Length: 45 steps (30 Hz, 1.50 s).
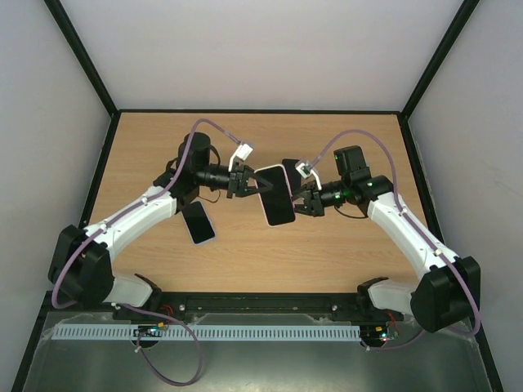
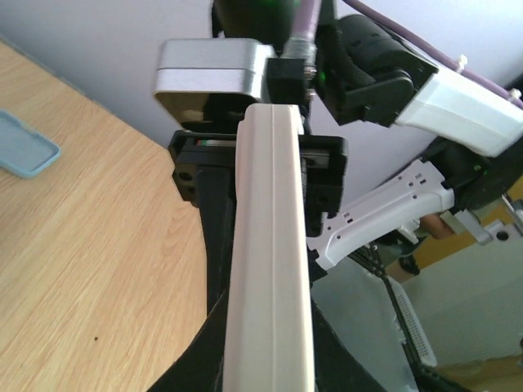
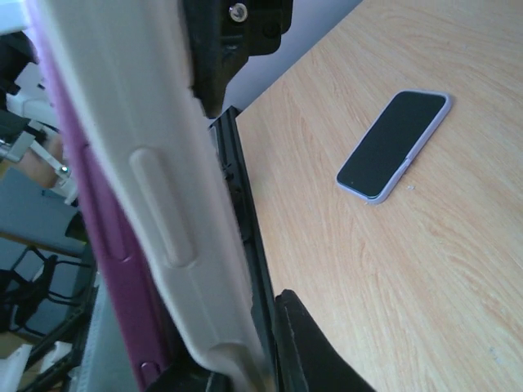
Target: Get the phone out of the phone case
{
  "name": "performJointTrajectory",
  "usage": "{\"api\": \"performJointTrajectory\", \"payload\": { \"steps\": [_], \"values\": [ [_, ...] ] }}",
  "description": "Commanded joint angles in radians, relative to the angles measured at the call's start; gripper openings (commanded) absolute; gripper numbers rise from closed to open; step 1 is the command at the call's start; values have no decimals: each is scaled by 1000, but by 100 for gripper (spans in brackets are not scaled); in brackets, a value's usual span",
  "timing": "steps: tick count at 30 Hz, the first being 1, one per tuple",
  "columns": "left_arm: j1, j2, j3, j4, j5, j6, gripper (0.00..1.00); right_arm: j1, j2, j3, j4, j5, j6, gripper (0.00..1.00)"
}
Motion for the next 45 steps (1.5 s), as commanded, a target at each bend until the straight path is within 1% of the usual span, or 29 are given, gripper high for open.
{"api": "performJointTrajectory", "payload": {
  "steps": [1,2,4,5,6,7,9,11,13,15,17,19,21,22,24,26,28,30,33,38,42,45],
  "values": [
    [5,65,-3,-20,-164,-108,5,11,-8,15,200,-53,70,4],
    [17,69,-4,13,-199,-137,7,10,-7,0,197,-41,78,2],
    [32,76,7,50,-269,-157,12,8,-3,-37,202,-16,101,2],
    [35,77,14,60,-308,-158,19,6,1,-59,213,-9,118,2],
    [37,78,23,73,-346,-161,28,4,5,-90,237,0,161,2],
    [40,77,25,87,-380,-164,42,0,8,-122,272,7,195,2],
    [44,67,21,104,-461,-159,56,-14,16,-187,352,20,262,2],
    [44,46,23,69,-586,-125,66,-34,34,-233,398,47,287,2],
    [44,14,14,29,-711,-99,71,-46,61,-256,418,71,291,2],
    [41,-27,-19,13,-830,-98,73,-53,88,-266,440,107,320,2],
    [33,-72,-76,32,-926,-113,74,-60,108,-270,459,145,361,2],
    [-1,-103,-114,23,-1020,-88,74,-62,120,-268,463,236,413,2],
    [-73,-118,-129,-23,-1152,-23,74,-64,120,-265,451,321,457,2],
    [-136,-120,-134,-47,-1238,14,73,-63,113,-263,436,381,480,2],
    [-226,-110,-140,-76,-1364,76,72,-64,103,-254,398,487,519,2],
    [-305,-89,-143,-90,-1455,115,70,-66,100,-235,342,585,567,2],
    [-373,-65,-156,-75,-1511,156,69,-70,100,-210,276,649,585,2],
    [-424,-39,-170,-39,-1533,184,68,-73,99,-188,208,725,605,2],
    [-471,15,-176,24,-1517,212,67,-98,89,-176,126,813,631,2],
    [-520,158,-118,77,-1480,251,64,-167,79,-200,77,812,651,2],
    [-566,274,-83,154,-1481,285,65,-195,96,-204,69,818,647,2],
    [-580,334,-75,233,-1477,295,66,-214,120,-206,69,821,642,2]
  ]
}}
